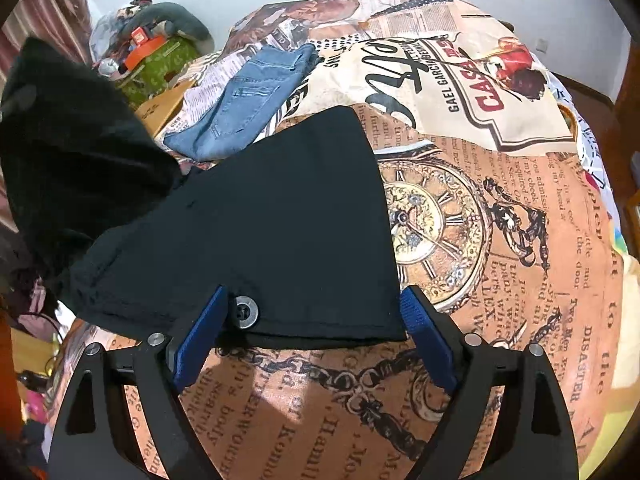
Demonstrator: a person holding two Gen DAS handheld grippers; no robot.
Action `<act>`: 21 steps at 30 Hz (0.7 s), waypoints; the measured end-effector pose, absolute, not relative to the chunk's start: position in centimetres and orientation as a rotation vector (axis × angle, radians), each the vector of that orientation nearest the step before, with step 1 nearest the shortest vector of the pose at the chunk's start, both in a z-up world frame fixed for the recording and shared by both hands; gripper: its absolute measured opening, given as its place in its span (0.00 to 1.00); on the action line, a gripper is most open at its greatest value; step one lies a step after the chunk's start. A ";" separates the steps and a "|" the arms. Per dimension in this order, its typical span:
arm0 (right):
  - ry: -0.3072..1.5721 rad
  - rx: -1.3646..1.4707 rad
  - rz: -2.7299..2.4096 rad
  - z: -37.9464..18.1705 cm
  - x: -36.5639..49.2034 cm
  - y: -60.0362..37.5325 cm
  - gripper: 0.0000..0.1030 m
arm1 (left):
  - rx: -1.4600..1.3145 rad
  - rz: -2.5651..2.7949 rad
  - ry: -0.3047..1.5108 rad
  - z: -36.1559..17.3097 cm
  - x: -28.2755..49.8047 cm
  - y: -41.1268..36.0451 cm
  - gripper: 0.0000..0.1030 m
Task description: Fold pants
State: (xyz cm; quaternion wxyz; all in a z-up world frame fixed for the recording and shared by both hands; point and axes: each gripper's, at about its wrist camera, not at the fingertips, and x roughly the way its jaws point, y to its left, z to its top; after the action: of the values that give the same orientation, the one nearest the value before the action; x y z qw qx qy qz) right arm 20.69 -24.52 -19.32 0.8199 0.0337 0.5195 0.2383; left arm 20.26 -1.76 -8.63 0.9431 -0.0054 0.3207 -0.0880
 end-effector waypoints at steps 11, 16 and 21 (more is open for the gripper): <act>1.093 0.083 0.510 -18.7 19.7 -25.5 0.83 | -0.099 -0.530 0.972 -16.2 24.7 -11.5 0.14; 1.097 0.080 0.486 -18.8 19.4 -26.0 0.83 | -0.091 -0.554 0.987 -16.2 24.0 -11.7 0.30; 1.087 0.094 0.465 -18.5 19.1 -26.7 0.83 | -0.129 -0.525 0.921 -14.1 22.9 -9.6 0.77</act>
State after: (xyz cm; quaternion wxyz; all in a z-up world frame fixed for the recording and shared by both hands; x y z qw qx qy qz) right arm 19.11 -26.72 -18.53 0.8291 0.0445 0.5124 0.2192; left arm 22.89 -9.64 -14.12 0.8609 -0.0613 0.4389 -0.2500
